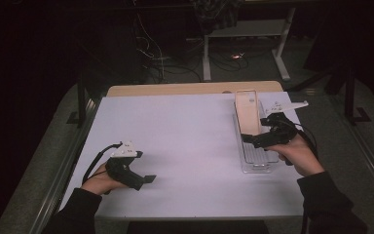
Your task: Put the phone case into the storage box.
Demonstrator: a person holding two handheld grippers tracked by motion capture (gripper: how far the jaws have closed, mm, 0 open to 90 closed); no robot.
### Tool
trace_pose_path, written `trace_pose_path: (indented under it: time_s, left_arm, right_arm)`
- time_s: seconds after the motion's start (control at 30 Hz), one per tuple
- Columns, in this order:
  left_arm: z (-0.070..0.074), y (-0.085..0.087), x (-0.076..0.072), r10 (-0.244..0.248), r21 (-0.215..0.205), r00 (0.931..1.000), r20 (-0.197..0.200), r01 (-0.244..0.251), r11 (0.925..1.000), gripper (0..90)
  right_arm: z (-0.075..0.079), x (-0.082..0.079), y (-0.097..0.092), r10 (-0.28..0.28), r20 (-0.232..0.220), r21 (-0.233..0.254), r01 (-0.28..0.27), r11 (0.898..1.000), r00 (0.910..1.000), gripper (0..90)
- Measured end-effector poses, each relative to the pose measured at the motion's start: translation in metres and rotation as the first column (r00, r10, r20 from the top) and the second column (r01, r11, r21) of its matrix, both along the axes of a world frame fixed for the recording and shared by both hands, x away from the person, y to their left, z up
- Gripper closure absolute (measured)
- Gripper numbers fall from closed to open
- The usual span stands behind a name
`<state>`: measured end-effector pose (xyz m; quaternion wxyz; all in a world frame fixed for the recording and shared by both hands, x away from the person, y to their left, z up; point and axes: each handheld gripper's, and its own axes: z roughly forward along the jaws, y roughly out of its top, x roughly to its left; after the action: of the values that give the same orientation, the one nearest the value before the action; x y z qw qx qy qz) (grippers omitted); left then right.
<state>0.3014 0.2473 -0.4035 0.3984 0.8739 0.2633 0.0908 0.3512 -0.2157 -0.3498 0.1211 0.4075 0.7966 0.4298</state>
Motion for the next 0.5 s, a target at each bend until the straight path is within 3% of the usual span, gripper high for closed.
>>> trace_pose_path:
  time_s: [0.5]
  left_arm:
    - [0.011,0.002,0.003,-0.026,-0.018,0.9996,0.011,0.026,0.9995,0.0]
  right_arm:
    - [-0.016,-0.035,-0.001,0.051,0.027,0.009,-0.051,0.999,0.9983,0.0]
